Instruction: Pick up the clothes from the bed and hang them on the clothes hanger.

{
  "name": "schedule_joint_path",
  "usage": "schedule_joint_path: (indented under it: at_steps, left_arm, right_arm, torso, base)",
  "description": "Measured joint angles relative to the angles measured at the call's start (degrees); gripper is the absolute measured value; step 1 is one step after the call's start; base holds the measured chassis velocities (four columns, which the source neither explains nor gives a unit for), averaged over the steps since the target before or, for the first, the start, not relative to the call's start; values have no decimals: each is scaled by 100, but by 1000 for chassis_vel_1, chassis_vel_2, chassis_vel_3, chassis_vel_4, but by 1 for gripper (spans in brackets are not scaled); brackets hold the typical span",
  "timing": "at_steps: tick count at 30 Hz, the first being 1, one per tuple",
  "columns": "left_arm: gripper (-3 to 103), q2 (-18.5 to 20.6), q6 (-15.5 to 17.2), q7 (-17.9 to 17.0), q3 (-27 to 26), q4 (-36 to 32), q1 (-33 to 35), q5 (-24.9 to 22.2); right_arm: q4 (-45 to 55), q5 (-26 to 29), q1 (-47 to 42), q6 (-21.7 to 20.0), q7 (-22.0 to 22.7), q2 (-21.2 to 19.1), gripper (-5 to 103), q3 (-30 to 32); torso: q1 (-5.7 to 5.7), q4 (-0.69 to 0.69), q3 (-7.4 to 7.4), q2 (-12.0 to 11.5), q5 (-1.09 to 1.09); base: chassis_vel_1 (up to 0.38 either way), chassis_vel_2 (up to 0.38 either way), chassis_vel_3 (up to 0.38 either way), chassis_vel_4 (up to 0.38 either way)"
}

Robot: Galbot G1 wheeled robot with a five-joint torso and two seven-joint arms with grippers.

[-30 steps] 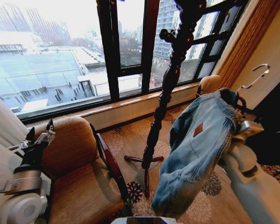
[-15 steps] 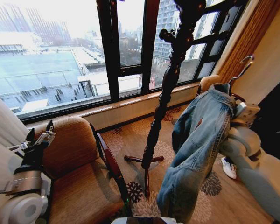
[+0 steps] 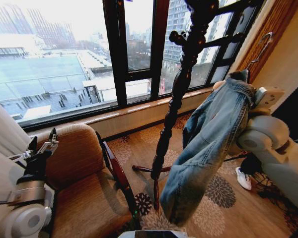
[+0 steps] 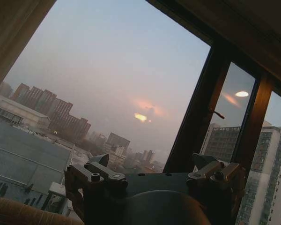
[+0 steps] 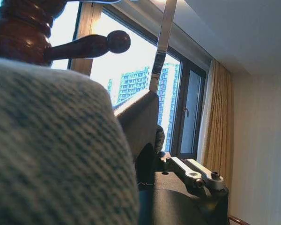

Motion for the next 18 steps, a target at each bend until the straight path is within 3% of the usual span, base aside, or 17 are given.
schedule_joint_path:
  at_steps: [18]
  left_arm:
    - [100,79,-104,54,-171,97,14,-168]
  right_arm:
    - [-181,142,246,-325,86,-281,21,31]
  torso:
    - [-1,0,0,0,1]
  base:
    - [0,0,0,0]
